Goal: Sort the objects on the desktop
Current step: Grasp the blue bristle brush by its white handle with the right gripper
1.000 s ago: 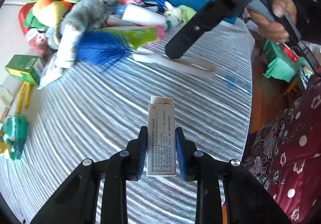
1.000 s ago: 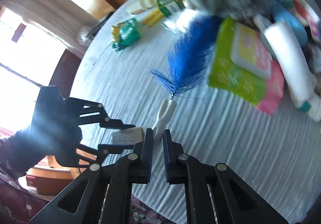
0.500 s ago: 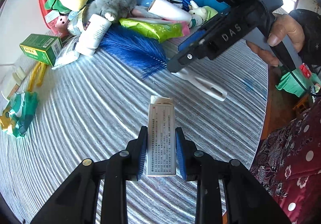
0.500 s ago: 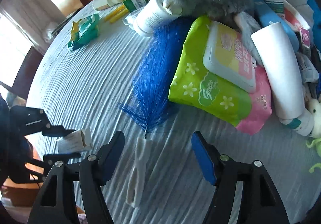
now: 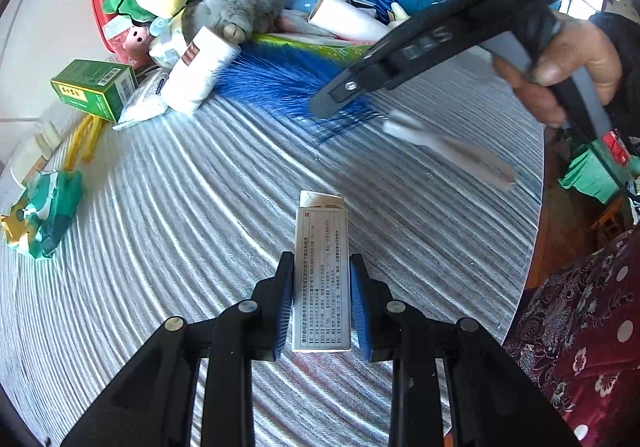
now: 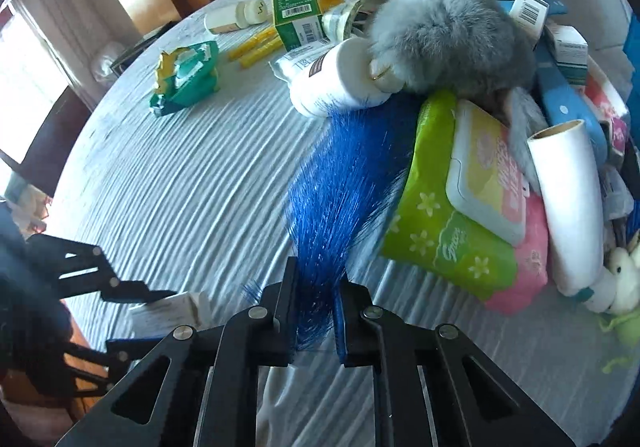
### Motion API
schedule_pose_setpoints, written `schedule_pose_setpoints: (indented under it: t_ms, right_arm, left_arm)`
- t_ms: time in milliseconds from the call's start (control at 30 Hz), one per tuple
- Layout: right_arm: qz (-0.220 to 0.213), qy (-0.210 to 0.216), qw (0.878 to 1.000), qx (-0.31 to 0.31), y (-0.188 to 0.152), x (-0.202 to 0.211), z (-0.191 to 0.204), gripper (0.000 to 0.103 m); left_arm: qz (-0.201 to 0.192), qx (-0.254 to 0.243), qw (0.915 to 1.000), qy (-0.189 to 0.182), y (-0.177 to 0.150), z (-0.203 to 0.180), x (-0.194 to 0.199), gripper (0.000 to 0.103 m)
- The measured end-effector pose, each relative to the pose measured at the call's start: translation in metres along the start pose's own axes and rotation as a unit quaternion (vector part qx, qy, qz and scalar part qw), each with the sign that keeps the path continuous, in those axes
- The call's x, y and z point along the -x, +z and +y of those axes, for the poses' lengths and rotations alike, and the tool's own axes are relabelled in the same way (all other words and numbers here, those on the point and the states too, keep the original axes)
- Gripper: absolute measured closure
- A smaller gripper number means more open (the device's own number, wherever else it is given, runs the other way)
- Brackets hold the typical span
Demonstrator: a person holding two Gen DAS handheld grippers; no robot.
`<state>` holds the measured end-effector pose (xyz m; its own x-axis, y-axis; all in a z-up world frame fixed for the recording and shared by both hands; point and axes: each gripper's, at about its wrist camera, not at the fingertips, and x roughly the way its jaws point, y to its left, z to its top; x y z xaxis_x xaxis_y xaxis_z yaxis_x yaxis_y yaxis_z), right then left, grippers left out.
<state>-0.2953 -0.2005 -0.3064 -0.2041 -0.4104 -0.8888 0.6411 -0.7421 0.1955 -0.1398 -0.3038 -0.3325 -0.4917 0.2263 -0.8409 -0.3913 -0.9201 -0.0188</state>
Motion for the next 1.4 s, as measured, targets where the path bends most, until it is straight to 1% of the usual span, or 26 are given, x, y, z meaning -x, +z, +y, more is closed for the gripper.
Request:
schedule_pose_setpoints:
  t_ms: [133,333,400,433,533,567,633,667,700,733,800,833,900,933,967,1000,1033,1067,1100,1167,1267,1367,1400]
  right_arm:
    - [-0.009,0.023,1.000,-0.001,-0.008,0.024,0.007,0.089]
    - [-0.049,0.065,0.996,-0.027,-0.020,0.079,-0.004,0.089]
    - [-0.066,0.070,0.995,-0.027,-0.023,0.099,-0.007,0.089]
    - [-0.075,0.072,0.994,-0.026,-0.025,0.111,-0.009,0.089]
    - [-0.107,0.076,0.991,-0.017,-0.030,0.147,-0.016,0.091]
    - [-0.115,0.076,0.990,-0.013,-0.030,0.153,-0.015,0.091]
    - [-0.131,0.074,0.989,-0.003,-0.030,0.168,-0.016,0.094]
    - [-0.137,0.071,0.988,0.001,-0.030,0.174,-0.017,0.098]
    - [-0.141,0.067,0.988,0.008,-0.032,0.181,-0.019,0.099]
    - [-0.144,0.058,0.988,0.014,-0.033,0.184,-0.021,0.100]
    - [-0.141,0.059,0.988,0.012,-0.035,0.187,-0.028,0.101]
    - [-0.129,0.048,0.990,0.016,-0.035,0.182,-0.031,0.101]
    - [-0.109,0.014,0.993,0.032,-0.039,0.159,-0.035,0.101]
    - [-0.085,0.017,0.996,0.030,-0.044,0.141,-0.041,0.101]
    - [-0.058,0.027,0.998,0.021,-0.049,0.121,-0.047,0.097]
    - [-0.045,0.032,0.998,0.012,-0.055,0.106,-0.052,0.085]
    - [-0.026,0.023,0.999,0.007,-0.061,0.089,-0.056,0.079]
    - [-0.013,0.016,1.000,0.004,-0.064,0.077,-0.059,0.067]
    - [-0.008,0.017,1.000,-0.004,-0.068,0.068,-0.063,0.052]
    - [-0.006,0.041,0.999,-0.030,-0.070,0.057,-0.069,0.034]
    - [-0.006,0.065,0.997,-0.044,-0.067,0.046,-0.065,0.032]
    - [0.008,0.056,0.998,-0.011,-0.061,0.026,-0.044,0.032]
    - [0.013,0.044,0.999,0.004,-0.061,0.019,-0.035,0.032]
  left_arm:
    - [-0.014,0.012,0.9998,0.011,0.005,0.000,0.011,0.077]
    - [-0.032,0.041,0.9976,0.047,0.024,0.000,0.029,0.077]
    - [-0.039,0.042,0.9968,0.056,0.033,-0.003,0.033,0.077]
    - [-0.042,0.029,0.9973,0.052,0.037,-0.005,0.037,0.077]
    - [-0.050,0.040,0.9955,0.069,0.050,-0.011,0.041,0.077]
    - [-0.053,0.045,0.9949,0.073,0.054,-0.014,0.042,0.077]
    - [-0.056,0.052,0.9938,0.081,0.058,-0.018,0.046,0.077]
    - [-0.058,0.057,0.9932,0.083,0.060,-0.021,0.046,0.077]
    - [-0.059,0.060,0.9927,0.086,0.062,-0.023,0.047,0.077]
    - [-0.060,0.063,0.9922,0.089,0.063,-0.025,0.048,0.077]
    - [-0.062,0.067,0.9914,0.094,0.064,-0.031,0.049,0.077]
    - [-0.062,0.071,0.9911,0.094,0.063,-0.034,0.049,0.077]
    - [-0.061,0.080,0.9905,0.094,0.062,-0.035,0.047,0.077]
    - [-0.059,0.082,0.9903,0.096,0.061,-0.036,0.046,0.077]
    - [-0.055,0.084,0.9901,0.098,0.060,-0.037,0.045,0.077]
    - [-0.049,0.087,0.9900,0.099,0.058,-0.039,0.043,0.077]
    - [-0.047,0.089,0.9900,0.099,0.056,-0.040,0.042,0.077]
    - [-0.046,0.089,0.9901,0.099,0.055,-0.042,0.042,0.077]
    - [-0.045,0.088,0.9903,0.098,0.053,-0.043,0.042,0.077]
    - [-0.044,0.083,0.9908,0.098,0.051,-0.044,0.042,0.077]
    - [-0.040,0.083,0.9910,0.097,0.048,-0.039,0.041,0.077]
    - [-0.040,0.088,0.9908,0.095,0.046,-0.031,0.042,0.077]
    - [-0.038,0.089,0.9909,0.094,0.046,-0.029,0.041,0.077]
